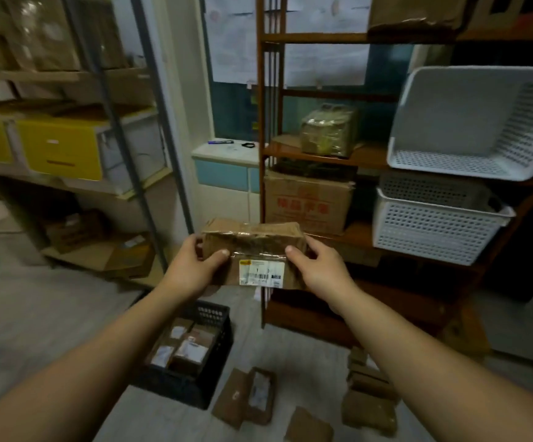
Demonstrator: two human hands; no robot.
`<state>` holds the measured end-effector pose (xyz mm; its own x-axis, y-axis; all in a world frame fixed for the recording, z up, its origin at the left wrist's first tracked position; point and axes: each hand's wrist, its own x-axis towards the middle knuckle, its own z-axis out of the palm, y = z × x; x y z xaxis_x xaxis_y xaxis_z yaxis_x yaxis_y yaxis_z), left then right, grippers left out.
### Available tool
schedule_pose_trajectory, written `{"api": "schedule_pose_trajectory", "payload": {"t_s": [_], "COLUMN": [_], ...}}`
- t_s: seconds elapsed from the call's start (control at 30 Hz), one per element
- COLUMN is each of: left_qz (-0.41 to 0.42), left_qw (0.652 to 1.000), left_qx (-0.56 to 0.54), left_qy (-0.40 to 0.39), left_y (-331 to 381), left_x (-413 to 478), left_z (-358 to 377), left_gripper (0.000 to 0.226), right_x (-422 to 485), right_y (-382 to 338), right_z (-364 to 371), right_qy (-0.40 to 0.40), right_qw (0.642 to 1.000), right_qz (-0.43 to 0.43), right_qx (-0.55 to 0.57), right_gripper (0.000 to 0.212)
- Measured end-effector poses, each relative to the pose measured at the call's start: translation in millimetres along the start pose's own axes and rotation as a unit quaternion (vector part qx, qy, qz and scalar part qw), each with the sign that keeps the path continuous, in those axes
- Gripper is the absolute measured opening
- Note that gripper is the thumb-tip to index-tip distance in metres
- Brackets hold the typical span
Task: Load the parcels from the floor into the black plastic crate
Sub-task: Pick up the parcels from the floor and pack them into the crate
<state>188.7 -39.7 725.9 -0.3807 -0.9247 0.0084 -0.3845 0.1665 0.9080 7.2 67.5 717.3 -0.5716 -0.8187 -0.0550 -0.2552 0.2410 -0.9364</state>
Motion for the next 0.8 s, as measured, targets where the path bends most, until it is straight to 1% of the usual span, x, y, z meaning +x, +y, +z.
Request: {"api": "schedule_pose_trajectory", "payload": {"t_s": [0.03,0.17,0.2,0.27,0.3,0.37,0.4,0.5,0.6,0.7,0.73,0.8], "left_qz": [-0.006,-0.03,-0.035,-0.059,-0.068,-0.088,-0.1,-0.136,-0.178,-0.197,-0.206,-0.219], "left_qw": [1.0,0.999,0.998,0.996,0.995,0.993,0.991,0.984,0.972,0.969,0.968,0.965], "left_qx": [0.003,-0.004,0.0,0.0,-0.001,-0.011,-0.023,-0.056,-0.079,-0.085,-0.084,-0.073], "left_qy": [-0.002,-0.039,-0.046,-0.062,-0.07,-0.079,-0.083,-0.104,-0.128,-0.125,-0.121,-0.124], "left_y": [-9.4,-47.9,-58.1,-78.1,-88.5,-105.7,-114.0,-137.5,-160.8,-182.7,-189.9,-205.6], "left_x": [2.9,14.8,19.0,29.5,35.6,48.6,56.9,87.5,126.8,170.3,184.8,209.1], "left_z": [-18.9,-84.9,-98.2,-120.9,-130.1,-145.6,-152.5,-170.2,-179.6,-181.8,-183.2,-187.9], "left_gripper": [0.05,0.051,0.054,0.059,0.06,0.058,0.056,0.053,0.059,0.063,0.064,0.064], "right_x": [-0.1,-0.6,0.1,3.5,5.1,10.8,15.4,37.7,73.1,112.4,126.4,150.5], "right_y": [-4.6,-17.5,-18.8,-18.5,-19.1,-21.2,-21.3,-18.7,-8.5,-2.9,-1.8,-1.2], "right_z": [20.3,94.9,112.2,144.0,158.5,183.3,193.7,220.5,245.2,268.7,276.9,295.1], "right_qy": [-0.002,-0.025,-0.035,-0.054,-0.064,-0.076,-0.081,-0.101,-0.115,-0.116,-0.136,-0.19], "right_qw": [1.0,0.999,0.999,0.998,0.998,0.997,0.996,0.994,0.992,0.984,0.974,0.939], "right_qz": [0.0,0.015,0.02,0.024,0.026,0.031,0.033,0.033,0.041,0.001,-0.019,-0.053], "right_qx": [0.002,0.023,0.028,0.024,0.015,-0.01,-0.02,-0.029,-0.041,-0.132,-0.181,-0.281], "right_gripper": [0.05,0.034,0.033,0.043,0.052,0.07,0.074,0.074,0.073,0.076,0.083,0.101]}}
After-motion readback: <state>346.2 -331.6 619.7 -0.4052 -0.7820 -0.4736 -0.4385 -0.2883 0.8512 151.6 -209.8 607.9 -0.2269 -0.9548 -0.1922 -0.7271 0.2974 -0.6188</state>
